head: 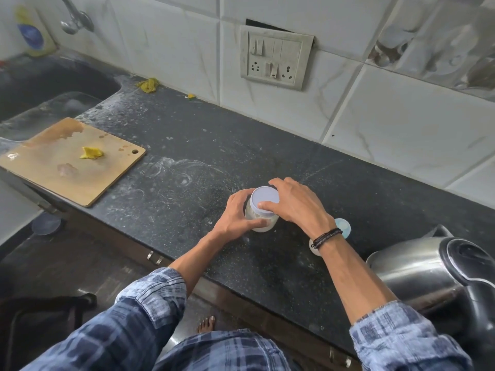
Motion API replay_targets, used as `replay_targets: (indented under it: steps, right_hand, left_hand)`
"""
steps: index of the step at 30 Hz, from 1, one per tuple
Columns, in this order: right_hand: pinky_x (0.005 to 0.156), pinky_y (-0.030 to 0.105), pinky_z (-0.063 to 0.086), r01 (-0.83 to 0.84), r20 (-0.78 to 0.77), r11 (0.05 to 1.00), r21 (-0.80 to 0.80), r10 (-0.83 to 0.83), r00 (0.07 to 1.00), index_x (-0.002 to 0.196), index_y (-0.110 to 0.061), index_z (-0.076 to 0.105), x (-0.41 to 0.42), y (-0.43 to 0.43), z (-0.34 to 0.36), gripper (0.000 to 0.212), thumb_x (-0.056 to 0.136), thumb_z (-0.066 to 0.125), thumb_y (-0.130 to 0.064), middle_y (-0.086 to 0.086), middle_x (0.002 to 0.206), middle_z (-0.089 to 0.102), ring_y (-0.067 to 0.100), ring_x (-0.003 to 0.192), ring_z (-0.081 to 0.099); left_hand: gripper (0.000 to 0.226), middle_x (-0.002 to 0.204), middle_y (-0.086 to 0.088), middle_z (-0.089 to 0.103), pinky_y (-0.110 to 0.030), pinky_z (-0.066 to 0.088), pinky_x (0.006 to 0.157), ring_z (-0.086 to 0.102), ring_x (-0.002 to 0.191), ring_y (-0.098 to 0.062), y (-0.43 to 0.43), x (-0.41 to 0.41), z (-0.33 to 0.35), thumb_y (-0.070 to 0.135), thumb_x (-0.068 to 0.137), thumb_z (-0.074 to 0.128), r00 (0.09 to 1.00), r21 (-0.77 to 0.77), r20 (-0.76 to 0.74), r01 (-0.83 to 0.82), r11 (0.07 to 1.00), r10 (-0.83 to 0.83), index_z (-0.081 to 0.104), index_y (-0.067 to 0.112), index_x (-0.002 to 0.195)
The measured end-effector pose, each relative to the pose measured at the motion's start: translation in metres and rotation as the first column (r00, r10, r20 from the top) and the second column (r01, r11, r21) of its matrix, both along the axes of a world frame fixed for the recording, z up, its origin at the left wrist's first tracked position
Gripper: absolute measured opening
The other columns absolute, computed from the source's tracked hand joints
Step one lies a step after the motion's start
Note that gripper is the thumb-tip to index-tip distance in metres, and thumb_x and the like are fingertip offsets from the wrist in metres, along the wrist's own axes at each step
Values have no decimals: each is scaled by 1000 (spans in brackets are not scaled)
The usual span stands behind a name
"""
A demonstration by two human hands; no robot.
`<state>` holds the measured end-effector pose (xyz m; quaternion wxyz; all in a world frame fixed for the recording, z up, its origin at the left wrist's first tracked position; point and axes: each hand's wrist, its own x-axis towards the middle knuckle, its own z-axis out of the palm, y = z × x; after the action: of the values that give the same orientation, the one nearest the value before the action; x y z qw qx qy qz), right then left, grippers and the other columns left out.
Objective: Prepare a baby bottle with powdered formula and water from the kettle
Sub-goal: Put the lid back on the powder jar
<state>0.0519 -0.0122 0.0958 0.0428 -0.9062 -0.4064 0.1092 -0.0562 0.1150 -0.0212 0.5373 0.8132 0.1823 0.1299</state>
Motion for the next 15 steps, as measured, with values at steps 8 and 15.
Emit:
replay_targets:
  steps: [8,15]
  right_hand:
    - [98,43,50,-98,-60,995,5,98,993,155,-31,45,2,1,7,80,85,83,-45,0,150,51,28,130,57]
    - [96,44,52,-61,0,998,-15,61,998,151,-26,46,-2,4,-2,76,88,78,-53,6,140,50,28,127,53]
  left_hand:
    - [77,126,39,35,-33,31,108,32,128,-4,-1,1,-2,48,69,85,1000,-10,-21,-7,1000,7,42,44,134]
    - [79,136,15,46,-34,30,104,31,129,-5,-1,3,-5,49,70,82,1000,-11,-20,-12,1000,12,44,38,138]
